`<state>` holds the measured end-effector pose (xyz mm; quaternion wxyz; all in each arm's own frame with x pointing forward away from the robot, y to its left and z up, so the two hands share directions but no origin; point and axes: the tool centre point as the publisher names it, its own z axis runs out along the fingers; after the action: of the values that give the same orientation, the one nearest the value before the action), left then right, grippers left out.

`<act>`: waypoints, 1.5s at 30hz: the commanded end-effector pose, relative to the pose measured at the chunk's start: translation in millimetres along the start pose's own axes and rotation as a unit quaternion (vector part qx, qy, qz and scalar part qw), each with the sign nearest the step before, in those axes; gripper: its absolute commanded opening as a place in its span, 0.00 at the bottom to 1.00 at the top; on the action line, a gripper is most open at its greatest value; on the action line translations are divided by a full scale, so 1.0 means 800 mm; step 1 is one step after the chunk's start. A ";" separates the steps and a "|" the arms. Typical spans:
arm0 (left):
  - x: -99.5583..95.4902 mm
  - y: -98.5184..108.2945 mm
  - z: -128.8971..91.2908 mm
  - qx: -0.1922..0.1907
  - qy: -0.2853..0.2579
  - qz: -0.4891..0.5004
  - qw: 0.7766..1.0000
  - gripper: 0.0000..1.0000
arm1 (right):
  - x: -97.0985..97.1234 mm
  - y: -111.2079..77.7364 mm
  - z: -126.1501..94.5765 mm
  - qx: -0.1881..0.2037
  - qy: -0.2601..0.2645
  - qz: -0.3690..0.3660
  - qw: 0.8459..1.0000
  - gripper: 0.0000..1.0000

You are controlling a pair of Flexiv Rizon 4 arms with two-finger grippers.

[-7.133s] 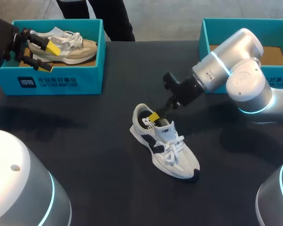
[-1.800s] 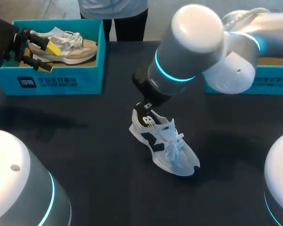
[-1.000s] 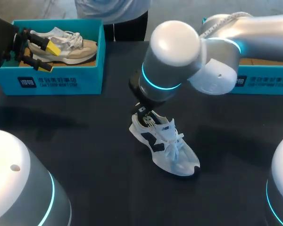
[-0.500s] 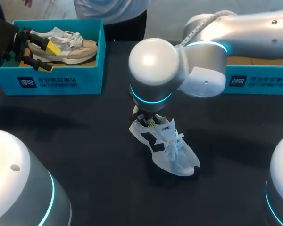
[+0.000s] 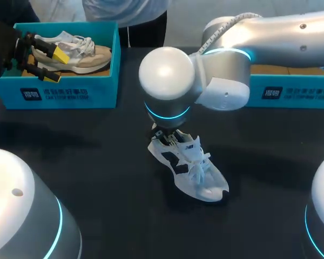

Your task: Take the shoe out of the shoebox, open the shoe tongue, remove and reinsert the insole, then place the shoe into the shoebox

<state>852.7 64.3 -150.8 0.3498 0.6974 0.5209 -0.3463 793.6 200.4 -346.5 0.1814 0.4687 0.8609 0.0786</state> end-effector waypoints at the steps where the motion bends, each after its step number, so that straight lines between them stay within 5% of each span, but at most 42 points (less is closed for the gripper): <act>1: 0.000 0.000 0.000 -0.001 0.000 0.001 1.000 1.00 | -0.001 -0.001 0.003 -0.001 -0.003 0.002 1.000 0.00; 11: 0.000 0.000 0.000 -0.001 0.000 0.001 1.000 1.00 | -0.008 -0.001 -0.006 0.000 -0.038 0.011 0.999 0.00; 45: 0.000 0.000 0.000 -0.001 0.000 0.001 1.000 1.00 | -0.013 0.001 0.043 0.028 -0.026 0.004 0.999 0.00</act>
<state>852.7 64.3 -150.8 0.3498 0.6974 0.5209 -0.3463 811.2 189.8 -369.9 0.1908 0.4794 0.8556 0.0430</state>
